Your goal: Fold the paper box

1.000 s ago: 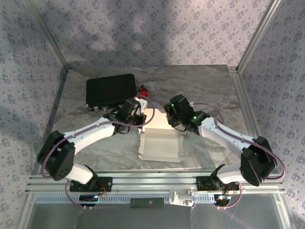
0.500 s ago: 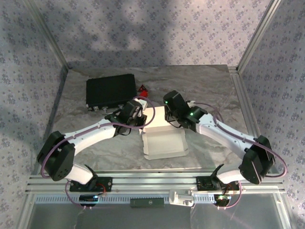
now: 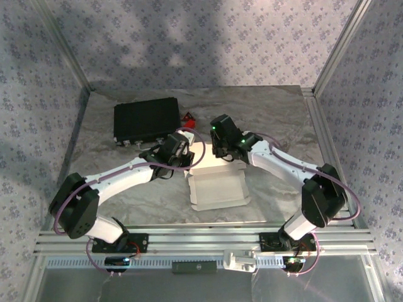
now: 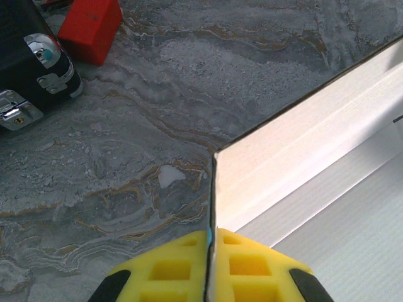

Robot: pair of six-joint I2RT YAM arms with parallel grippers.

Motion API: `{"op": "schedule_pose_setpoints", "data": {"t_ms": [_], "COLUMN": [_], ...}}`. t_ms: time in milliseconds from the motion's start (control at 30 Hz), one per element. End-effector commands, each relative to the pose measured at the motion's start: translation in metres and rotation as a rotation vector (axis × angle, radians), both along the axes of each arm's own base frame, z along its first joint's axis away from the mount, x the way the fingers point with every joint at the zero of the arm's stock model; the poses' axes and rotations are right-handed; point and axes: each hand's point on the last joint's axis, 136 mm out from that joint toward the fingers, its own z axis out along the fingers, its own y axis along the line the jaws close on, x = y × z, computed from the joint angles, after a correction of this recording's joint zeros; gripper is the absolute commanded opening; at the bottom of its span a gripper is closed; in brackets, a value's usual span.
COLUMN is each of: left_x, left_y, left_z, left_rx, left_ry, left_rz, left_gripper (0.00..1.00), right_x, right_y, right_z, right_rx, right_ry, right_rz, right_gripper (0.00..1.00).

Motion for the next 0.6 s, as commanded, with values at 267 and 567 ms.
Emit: {"op": "schedule_pose_setpoints", "data": {"t_ms": [267, 567], "left_x": [0.000, 0.000], "left_y": [0.001, 0.005], "left_z": [0.007, 0.002], "left_rx": [0.001, 0.028], "left_ry": [-0.028, -0.037], "left_rz": [0.001, -0.001], "left_gripper": [0.00, 0.00], "right_x": [0.009, 0.001], "right_y": [0.006, 0.001], "right_z": [-0.009, -0.031], "right_rx": [0.012, 0.008], "right_ry": [0.023, 0.065], "right_rz": [0.031, 0.039], "right_gripper": [0.36, 0.27]}}
